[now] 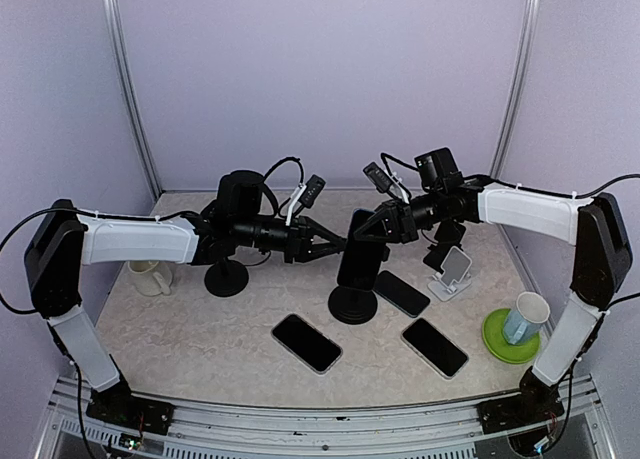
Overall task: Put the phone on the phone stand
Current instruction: Install the phone onto the phone stand.
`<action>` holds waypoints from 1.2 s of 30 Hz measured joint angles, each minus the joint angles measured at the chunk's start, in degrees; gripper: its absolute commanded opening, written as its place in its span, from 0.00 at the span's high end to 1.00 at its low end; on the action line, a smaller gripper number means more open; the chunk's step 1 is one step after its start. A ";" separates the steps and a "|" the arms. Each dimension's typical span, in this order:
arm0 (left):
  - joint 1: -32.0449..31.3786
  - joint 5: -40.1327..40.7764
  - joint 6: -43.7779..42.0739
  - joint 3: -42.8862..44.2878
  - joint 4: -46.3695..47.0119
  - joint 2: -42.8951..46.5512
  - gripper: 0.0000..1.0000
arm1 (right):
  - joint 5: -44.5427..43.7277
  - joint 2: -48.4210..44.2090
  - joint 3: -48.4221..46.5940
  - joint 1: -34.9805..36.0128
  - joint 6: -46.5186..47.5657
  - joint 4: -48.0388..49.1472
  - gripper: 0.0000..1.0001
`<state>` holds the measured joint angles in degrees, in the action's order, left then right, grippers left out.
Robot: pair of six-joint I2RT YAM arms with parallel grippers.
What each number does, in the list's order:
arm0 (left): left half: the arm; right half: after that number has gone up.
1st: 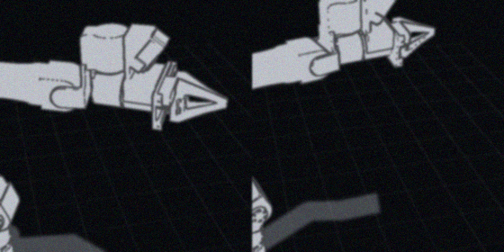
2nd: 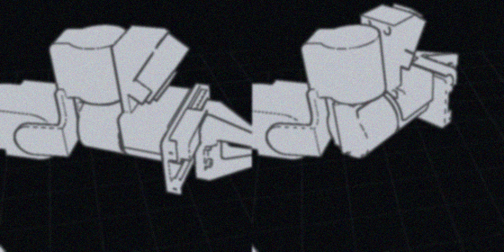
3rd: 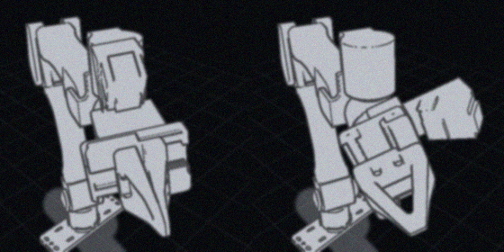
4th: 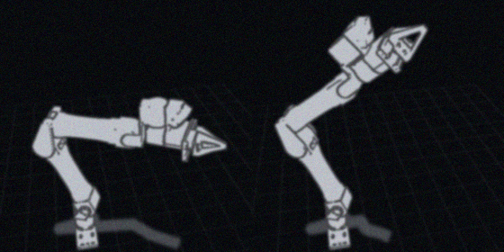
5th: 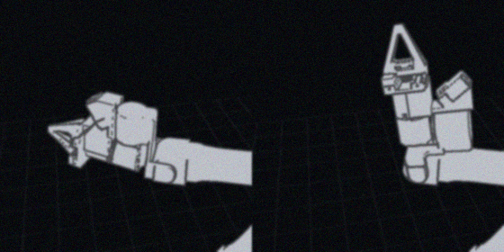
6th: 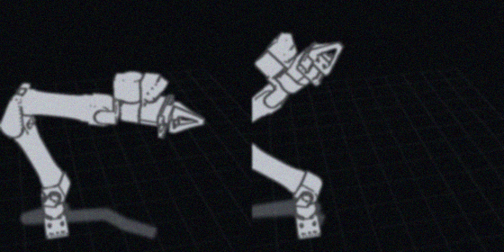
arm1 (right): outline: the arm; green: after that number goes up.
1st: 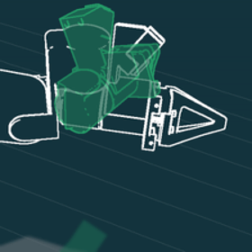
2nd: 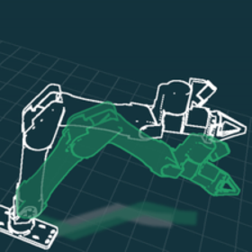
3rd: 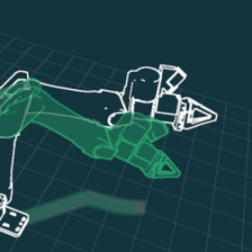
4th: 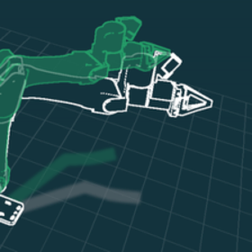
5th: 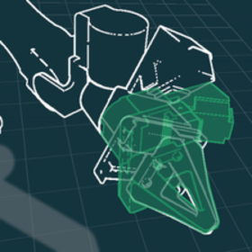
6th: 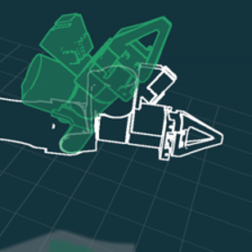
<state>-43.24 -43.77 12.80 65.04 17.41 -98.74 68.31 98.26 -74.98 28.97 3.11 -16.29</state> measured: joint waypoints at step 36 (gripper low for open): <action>-0.94 2.56 1.75 -3.02 0.15 0.74 0.18 | -2.38 1.01 -3.15 0.55 -0.28 -3.96 1.00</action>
<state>-44.18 -41.21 14.55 62.02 17.56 -98.00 65.93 99.26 -78.13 29.52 2.83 -20.25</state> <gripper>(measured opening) 0.747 0.079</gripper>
